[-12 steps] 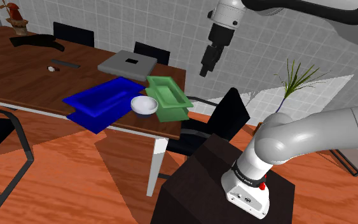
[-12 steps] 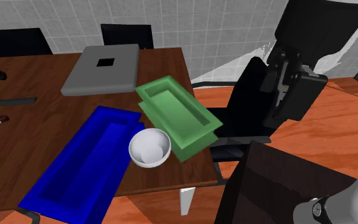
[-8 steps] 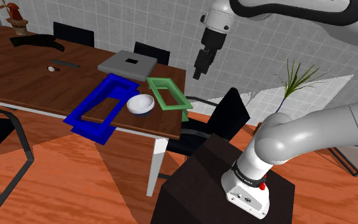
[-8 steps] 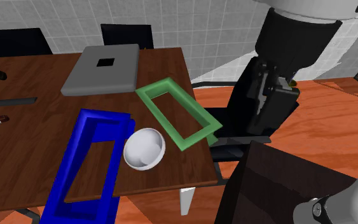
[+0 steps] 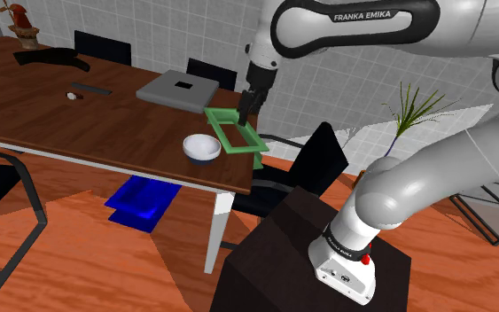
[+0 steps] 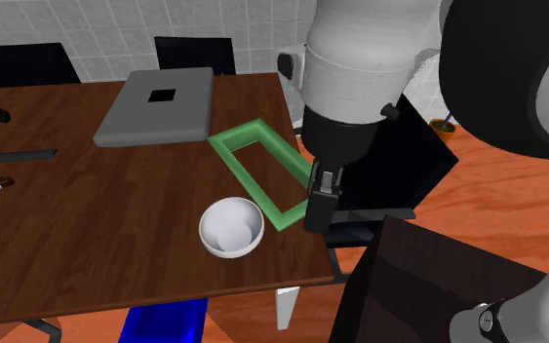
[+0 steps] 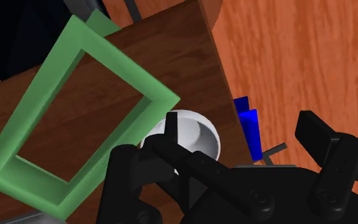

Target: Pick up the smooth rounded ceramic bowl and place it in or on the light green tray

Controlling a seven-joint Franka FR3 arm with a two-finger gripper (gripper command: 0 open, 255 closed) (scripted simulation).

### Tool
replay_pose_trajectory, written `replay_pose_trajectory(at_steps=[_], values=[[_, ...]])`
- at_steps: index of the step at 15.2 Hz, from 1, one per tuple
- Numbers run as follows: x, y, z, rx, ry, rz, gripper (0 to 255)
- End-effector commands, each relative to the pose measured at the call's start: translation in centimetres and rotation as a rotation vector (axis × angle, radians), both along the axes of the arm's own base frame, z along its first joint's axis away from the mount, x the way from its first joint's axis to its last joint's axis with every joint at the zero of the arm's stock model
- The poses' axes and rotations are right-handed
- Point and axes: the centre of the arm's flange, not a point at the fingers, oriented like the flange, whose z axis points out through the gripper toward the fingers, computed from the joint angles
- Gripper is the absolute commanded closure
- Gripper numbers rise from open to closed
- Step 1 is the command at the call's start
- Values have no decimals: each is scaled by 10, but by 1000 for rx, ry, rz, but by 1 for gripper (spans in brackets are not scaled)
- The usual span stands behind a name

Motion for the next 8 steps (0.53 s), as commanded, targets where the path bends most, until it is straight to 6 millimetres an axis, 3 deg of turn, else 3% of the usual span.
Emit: replay_pose_trajectory(at_steps=[1, 8], values=[[20, 9, -17, -5, -5, 8, 0], [82, 37, -80, -24, -16, 37, 0]])
